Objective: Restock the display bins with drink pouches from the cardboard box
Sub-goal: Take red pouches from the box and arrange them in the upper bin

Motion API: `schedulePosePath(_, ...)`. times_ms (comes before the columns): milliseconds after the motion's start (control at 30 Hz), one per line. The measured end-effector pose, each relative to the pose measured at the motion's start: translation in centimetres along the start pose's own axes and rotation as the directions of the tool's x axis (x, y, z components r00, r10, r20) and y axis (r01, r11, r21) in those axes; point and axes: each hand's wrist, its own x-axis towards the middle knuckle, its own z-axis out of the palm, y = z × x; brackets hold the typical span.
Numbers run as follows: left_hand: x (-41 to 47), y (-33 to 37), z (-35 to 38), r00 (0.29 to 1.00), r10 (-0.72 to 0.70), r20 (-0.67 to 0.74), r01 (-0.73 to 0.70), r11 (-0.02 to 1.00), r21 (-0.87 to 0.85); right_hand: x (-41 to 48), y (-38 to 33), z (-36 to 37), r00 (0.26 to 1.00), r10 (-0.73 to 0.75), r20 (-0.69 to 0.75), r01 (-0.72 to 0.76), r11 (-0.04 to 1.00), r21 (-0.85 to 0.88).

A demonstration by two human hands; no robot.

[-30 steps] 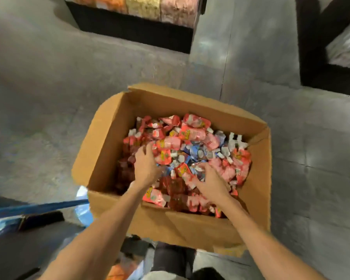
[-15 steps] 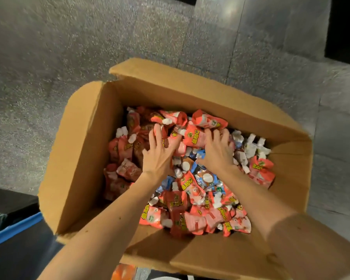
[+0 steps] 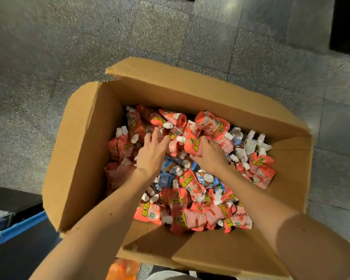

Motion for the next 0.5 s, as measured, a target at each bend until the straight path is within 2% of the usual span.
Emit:
schedulePosePath(100,-0.6,-1.3,-1.6,0.996,0.034,-0.079,-0.041,0.995,-0.092,-0.9,-0.9,-0.3,0.992,0.083,0.099,-0.106,0.96,0.26)
schedulePosePath(233,-1.9,-2.1,-4.6,0.982,0.078,-0.173,-0.118,0.965,-0.236,-2.1,-2.3,0.0,0.976,0.128,0.176,-0.19,0.897,0.4)
schedulePosePath(300,-2.6,-1.6,-6.4,0.974,0.021,-0.225,-0.108,0.918,-0.382,-3.0,-3.1,0.0,0.965,0.136,0.223,-0.233,0.835,0.498)
schedulePosePath(400,-3.9,-0.5,-9.4,0.973,-0.096,-0.211,-0.071,0.742,-0.666,-5.1,-4.8,-1.2,0.942,0.129,0.31,-0.314,0.66,0.682)
schedulePosePath(500,-5.5,-0.1,-11.2,0.976,-0.158,-0.149,-0.018,0.627,-0.779,-6.3,-4.8,-2.6,0.915,0.076,0.397,-0.39,0.42,0.819)
